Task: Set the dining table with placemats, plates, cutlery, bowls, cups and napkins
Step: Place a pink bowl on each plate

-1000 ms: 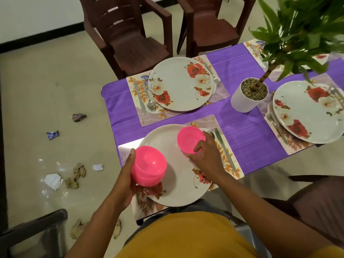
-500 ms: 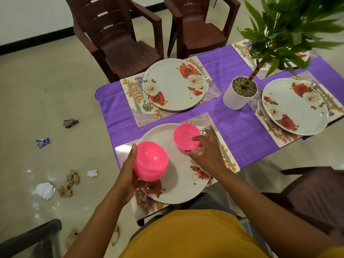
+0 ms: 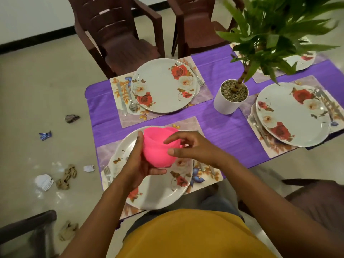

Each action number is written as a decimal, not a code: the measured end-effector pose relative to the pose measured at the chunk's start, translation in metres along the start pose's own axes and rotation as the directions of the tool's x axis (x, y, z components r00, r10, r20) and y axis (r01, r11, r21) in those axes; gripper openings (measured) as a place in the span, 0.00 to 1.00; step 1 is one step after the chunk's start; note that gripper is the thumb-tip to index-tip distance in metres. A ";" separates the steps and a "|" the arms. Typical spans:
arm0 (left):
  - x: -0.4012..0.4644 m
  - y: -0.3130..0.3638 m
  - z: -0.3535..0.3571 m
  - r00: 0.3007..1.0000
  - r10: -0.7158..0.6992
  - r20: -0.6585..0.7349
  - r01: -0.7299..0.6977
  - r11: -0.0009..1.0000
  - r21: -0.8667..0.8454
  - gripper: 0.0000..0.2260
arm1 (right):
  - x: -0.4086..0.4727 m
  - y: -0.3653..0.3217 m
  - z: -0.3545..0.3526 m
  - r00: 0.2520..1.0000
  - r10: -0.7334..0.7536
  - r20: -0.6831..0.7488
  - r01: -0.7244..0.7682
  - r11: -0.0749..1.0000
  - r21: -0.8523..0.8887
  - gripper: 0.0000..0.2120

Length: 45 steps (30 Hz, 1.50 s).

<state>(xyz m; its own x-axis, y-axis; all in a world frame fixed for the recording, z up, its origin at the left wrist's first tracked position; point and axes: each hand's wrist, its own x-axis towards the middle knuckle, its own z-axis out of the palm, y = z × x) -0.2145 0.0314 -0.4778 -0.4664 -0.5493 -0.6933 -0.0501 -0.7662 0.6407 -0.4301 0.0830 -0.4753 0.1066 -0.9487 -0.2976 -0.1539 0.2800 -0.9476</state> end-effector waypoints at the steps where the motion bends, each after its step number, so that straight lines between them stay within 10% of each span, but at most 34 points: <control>1: 0.001 -0.003 0.012 1.000 0.008 -0.002 -0.008 1.000 0.004 0.32 | -0.001 0.003 -0.010 1.000 0.012 0.020 -0.012 1.000 0.009 0.16; 12: 0.022 -0.038 0.135 0.989 0.129 -0.072 -0.123 0.988 0.092 0.46 | -0.034 0.032 -0.131 0.985 0.012 0.173 -0.038 0.988 0.148 0.10; 17: 0.039 -0.049 0.171 0.972 0.200 -0.127 -0.183 0.974 0.130 0.33 | -0.048 0.042 -0.172 0.981 0.056 0.184 -0.091 0.978 0.189 0.13; 24: 0.065 -0.042 0.193 0.981 0.185 -0.053 -0.166 0.954 0.251 0.40 | -0.067 0.048 -0.203 0.986 0.102 0.134 -0.138 0.947 0.290 0.12; 34: 0.094 -0.028 0.214 0.986 0.123 0.110 -0.158 0.902 0.402 0.40 | -0.098 0.060 -0.232 0.960 0.160 -0.232 -0.082 0.947 0.311 0.08; 45: 0.105 -0.037 0.260 0.973 0.078 0.217 -0.180 0.845 0.504 0.38 | -0.151 0.086 -0.274 0.742 0.304 -0.598 -0.068 0.921 0.383 0.21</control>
<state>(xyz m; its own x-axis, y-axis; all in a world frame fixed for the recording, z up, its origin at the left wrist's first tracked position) -0.4914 0.0888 -0.4888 -0.6495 -0.5215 -0.5533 -0.4032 -0.3806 0.8322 -0.7288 0.2102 -0.4796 -0.5553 -0.7063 -0.4390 0.2276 0.3787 -0.8971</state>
